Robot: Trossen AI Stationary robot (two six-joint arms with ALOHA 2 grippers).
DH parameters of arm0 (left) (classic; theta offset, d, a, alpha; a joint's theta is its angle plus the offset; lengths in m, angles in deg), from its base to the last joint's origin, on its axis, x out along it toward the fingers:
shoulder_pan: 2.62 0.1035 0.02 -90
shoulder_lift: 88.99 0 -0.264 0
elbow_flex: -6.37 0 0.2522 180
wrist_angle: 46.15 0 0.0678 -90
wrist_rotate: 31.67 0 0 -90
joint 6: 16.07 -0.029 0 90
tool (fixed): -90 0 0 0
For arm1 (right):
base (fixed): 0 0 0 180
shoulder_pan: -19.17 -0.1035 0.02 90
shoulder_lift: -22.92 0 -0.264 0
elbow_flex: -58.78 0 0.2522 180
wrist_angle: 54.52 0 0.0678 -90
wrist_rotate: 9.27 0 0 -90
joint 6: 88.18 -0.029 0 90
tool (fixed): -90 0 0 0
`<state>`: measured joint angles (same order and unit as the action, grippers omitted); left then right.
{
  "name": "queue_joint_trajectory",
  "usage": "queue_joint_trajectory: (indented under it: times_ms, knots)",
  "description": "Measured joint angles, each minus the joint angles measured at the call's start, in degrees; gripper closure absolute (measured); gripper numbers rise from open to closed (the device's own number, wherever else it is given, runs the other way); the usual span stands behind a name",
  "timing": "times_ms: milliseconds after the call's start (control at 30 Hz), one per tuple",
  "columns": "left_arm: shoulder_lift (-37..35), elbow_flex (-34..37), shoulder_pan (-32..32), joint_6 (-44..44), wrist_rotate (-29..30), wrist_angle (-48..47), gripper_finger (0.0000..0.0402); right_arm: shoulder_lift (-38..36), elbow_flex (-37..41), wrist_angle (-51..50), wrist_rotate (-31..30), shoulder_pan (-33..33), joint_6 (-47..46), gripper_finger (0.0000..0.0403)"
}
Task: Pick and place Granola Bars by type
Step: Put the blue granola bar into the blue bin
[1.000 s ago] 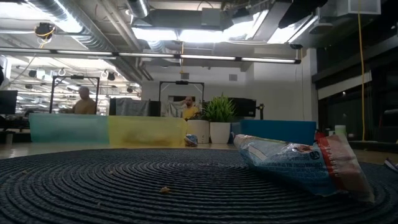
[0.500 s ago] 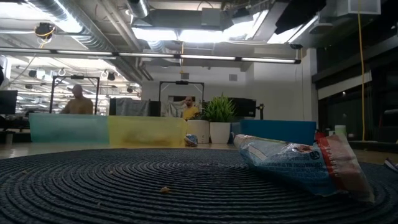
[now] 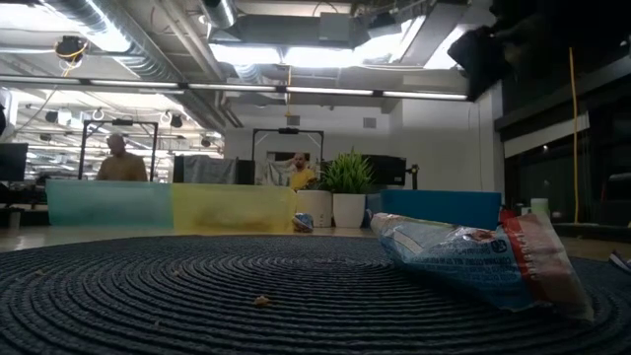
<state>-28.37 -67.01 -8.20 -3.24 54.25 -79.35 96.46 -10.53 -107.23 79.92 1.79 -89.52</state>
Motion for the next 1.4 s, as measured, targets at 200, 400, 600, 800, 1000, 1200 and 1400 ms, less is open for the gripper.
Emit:
queue_joint_trajectory:
  times_ms: [200,400,600,800,1000,1200,1400]
  knots:
    - [0.0,0.0,0.0,0.0,0.0,0.0,0.0229,5.5,0.0,-1.5,2.5,-3.2,3.0,0.0128]
    - [0.0,0.0,0.0,-0.5,0.0,0.0,0.0229,8.8,0.0,-0.6,2.5,-3.4,1.5,0.0128]
    - [0.0,0.0,0.0,-2.5,0.0,0.0,0.0229,9.0,0.0,-1.1,2.1,-3.4,-1.5,0.0128]
    - [0.0,0.0,0.0,-3.0,0.0,0.0,0.0229,9.0,0.0,-1.1,1.5,-3.4,-1.6,0.0128]
    - [0.0,0.0,0.0,-0.4,-0.1,0.0,0.0229,9.0,0.0,-1.1,1.5,-3.4,-1.4,0.0128]
    - [0.0,0.0,0.0,2.4,-0.1,0.0,0.0229,9.0,0.0,-1.2,1.5,-3.4,-1.4,0.0128]
    - [0.0,0.0,0.0,2.5,-0.1,0.0,0.0229,9.0,-0.1,-1.2,1.5,-3.4,-1.4,0.0128]
